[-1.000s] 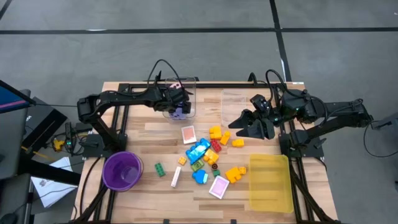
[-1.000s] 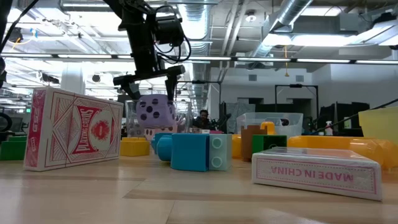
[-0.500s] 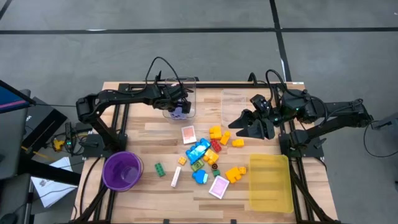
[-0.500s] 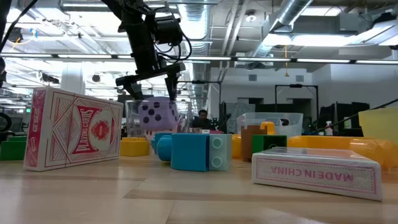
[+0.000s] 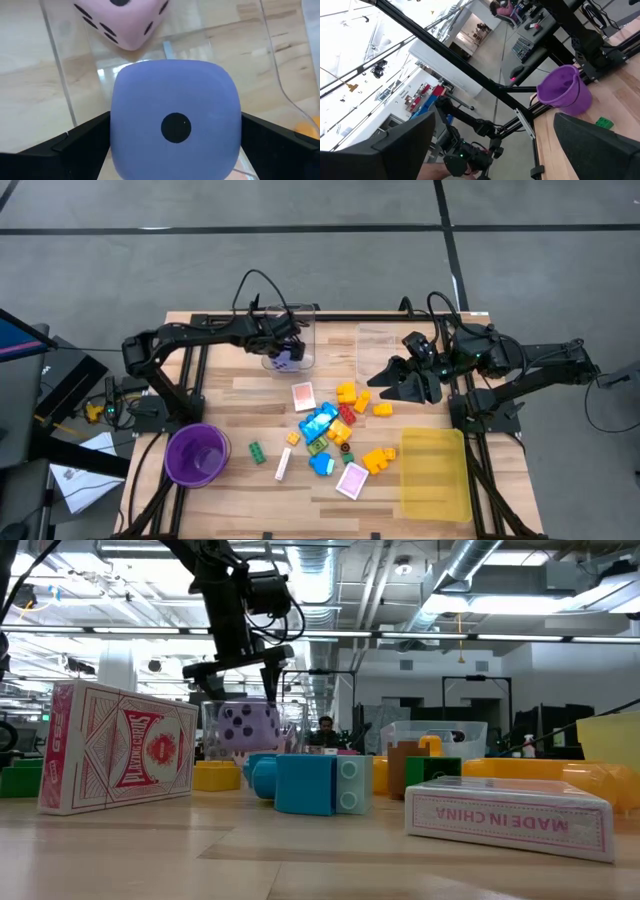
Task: Pick & Place Toys
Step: Put the violet dice into the left transparent bin, then put the red deck of cards into the right transparent bin
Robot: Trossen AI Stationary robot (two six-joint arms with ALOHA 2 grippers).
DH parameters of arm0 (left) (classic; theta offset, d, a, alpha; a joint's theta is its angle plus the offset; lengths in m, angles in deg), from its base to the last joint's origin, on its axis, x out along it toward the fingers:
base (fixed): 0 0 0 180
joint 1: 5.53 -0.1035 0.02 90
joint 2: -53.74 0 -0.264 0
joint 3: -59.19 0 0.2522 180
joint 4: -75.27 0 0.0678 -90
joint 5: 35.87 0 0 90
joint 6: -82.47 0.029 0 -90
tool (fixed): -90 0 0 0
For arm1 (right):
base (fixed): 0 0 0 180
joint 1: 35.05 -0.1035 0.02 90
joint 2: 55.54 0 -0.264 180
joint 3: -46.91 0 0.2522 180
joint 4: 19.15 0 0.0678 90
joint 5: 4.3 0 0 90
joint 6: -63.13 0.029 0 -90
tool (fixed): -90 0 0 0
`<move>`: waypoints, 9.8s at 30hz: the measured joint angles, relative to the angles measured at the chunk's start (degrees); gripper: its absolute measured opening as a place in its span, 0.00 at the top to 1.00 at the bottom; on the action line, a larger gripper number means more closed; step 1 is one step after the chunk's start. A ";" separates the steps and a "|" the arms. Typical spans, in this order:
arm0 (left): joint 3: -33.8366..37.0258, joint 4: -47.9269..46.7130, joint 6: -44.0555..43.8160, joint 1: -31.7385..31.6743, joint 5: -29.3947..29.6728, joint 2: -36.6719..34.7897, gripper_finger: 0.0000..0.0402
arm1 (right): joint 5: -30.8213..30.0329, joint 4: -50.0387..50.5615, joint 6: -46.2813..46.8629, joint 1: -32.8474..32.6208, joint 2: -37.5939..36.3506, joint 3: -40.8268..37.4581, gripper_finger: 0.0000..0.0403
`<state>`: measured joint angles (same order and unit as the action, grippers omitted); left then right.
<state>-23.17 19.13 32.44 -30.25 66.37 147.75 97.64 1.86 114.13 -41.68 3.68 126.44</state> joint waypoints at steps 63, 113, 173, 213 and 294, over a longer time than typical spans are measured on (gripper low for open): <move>0.00 18.41 7.90 -0.65 -6.86 -28.76 0.00 | -0.02 0.70 -2.12 0.39 0.00 0.00 0.01; 0.00 2.81 -30.38 43.58 -32.77 -12.51 0.08 | 1.75 1.36 -3.61 0.39 0.02 0.00 0.01; 0.02 0.68 -29.93 43.70 -32.16 9.03 0.28 | 4.73 3.50 -4.52 0.41 -0.02 0.00 0.01; 6.58 11.33 -35.09 44.09 -33.93 10.01 0.44 | 5.05 3.50 -5.57 0.39 -0.02 0.00 0.01; 6.58 22.71 -12.97 41.01 -27.56 -4.70 0.82 | 4.29 3.60 -4.92 3.21 0.00 0.00 0.01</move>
<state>-16.59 41.85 19.46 10.76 38.81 143.06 101.93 5.46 109.20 -38.47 3.68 126.44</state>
